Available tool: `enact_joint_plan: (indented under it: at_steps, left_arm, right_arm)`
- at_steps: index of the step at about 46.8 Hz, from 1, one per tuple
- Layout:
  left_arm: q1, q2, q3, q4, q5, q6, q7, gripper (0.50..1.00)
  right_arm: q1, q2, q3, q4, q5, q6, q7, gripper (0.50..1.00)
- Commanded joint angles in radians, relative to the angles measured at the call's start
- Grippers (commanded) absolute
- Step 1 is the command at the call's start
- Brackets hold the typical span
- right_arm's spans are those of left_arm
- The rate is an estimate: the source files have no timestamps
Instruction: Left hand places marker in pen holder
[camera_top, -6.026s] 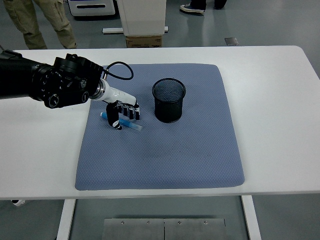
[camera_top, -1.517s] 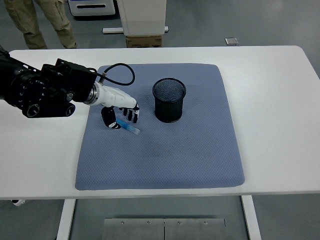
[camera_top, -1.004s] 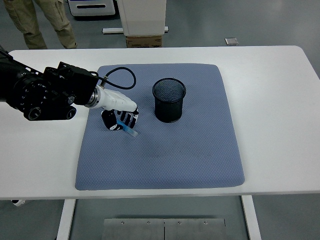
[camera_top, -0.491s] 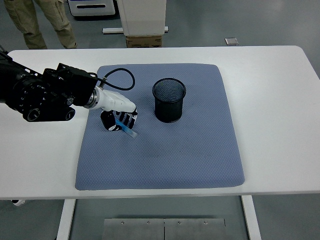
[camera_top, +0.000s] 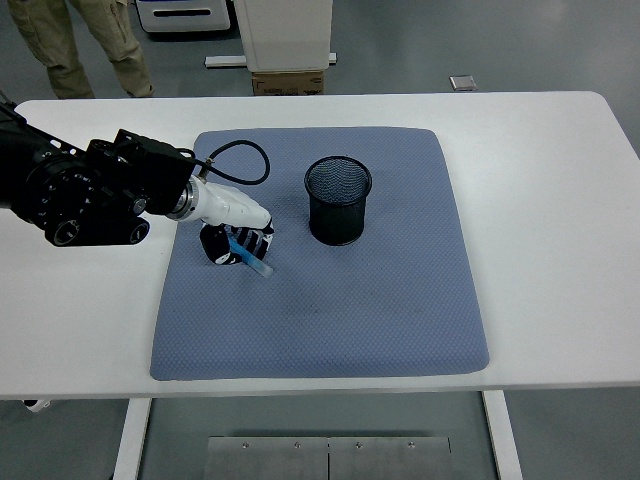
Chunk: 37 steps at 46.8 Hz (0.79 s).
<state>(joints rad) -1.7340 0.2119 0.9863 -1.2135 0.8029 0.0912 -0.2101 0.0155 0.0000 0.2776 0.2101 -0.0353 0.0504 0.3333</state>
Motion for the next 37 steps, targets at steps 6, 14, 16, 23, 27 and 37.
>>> enact_joint_plan:
  at_steps: [6, 14, 16, 23, 27, 37]
  left_arm:
    - [0.001, 0.003, 0.0, 0.0, 0.006, 0.007, 0.0, 0.596]
    - [0.004, 0.001, 0.0, -0.001, 0.018, 0.025, 0.003, 0.596]
    - [0.004, 0.001, 0.0, 0.0, 0.018, 0.027, 0.003, 0.596]
    - [0.005, 0.001, 0.0, 0.0, 0.022, 0.027, 0.003, 0.587]
    - [0.005, 0.001, 0.002, 0.0, 0.022, 0.027, 0.003, 0.581]
    - [0.007, 0.001, 0.008, 0.0, 0.022, 0.025, 0.003, 0.534]
  right_arm:
    - [0.0, 0.0, 0.0, 0.0, 0.0, 0.0, 0.0, 1.0]
    - [0.0, 0.0, 0.0, 0.0, 0.0, 0.0, 0.0, 1.0]
    - [0.0, 0.0, 0.0, 0.0, 0.0, 0.0, 0.0, 1.0]
    - [0.0, 0.0, 0.0, 0.0, 0.0, 0.0, 0.0, 1.0]
    - [0.0, 0.0, 0.0, 0.0, 0.0, 0.0, 0.0, 1.0]
    - [0.0, 0.0, 0.0, 0.0, 0.0, 0.0, 0.0, 1.0]
